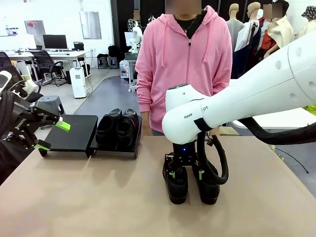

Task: Organize the shoes by placing them on the stand.
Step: Pick up one Shoe and place it in the middle of the table.

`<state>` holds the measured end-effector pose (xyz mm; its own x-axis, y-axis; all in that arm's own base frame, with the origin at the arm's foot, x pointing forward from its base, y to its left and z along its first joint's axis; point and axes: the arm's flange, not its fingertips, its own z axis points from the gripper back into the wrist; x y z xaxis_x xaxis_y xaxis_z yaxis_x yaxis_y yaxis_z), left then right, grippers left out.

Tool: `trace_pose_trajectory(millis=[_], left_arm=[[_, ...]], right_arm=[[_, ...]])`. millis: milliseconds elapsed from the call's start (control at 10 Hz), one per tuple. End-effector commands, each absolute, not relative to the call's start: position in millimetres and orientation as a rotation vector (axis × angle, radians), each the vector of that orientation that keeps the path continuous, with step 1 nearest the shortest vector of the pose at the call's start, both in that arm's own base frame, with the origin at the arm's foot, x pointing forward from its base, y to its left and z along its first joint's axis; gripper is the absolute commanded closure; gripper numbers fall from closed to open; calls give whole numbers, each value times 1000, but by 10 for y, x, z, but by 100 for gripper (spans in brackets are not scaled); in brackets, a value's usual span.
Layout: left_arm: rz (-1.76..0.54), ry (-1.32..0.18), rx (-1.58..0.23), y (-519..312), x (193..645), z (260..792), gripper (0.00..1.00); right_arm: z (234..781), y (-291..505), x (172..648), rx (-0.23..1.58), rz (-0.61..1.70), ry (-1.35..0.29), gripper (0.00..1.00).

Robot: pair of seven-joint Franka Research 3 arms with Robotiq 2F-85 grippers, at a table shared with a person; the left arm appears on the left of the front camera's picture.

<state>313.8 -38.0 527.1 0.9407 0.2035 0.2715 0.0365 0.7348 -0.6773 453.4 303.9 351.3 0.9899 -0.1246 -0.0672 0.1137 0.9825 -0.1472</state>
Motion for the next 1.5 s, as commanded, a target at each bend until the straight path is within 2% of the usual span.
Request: trace_pose_trajectory(millis=[0, 200, 300, 400, 500, 1100, 1400], left_arm=[[98, -342, -768, -387, 3139, 5264, 0], [98, -342, -768, -387, 3139, 5264, 0], [98, -342, -768, -387, 3139, 5264, 0], [98, -342, -768, -387, 3139, 5264, 0], [98, -342, -768, -387, 3139, 5264, 0], [98, -342, -768, -387, 3139, 5264, 0], [98, -342, -768, -387, 3139, 5264, 0]], right_arm=[[3510, 3081, 4556, -112, -120, 61, 0], [3490, 3075, 4552, -68, -87, 88, 0], [3479, 3074, 4544, -62, -77, 80, 34], [3474, 3066, 4538, -68, -75, 79, 93], [3468, 3063, 4541, -70, -72, 78, 100], [3463, 3044, 4516, -79, -52, 78, 100], [3705, 2953, 4391, -94, -5, 28, 100]])
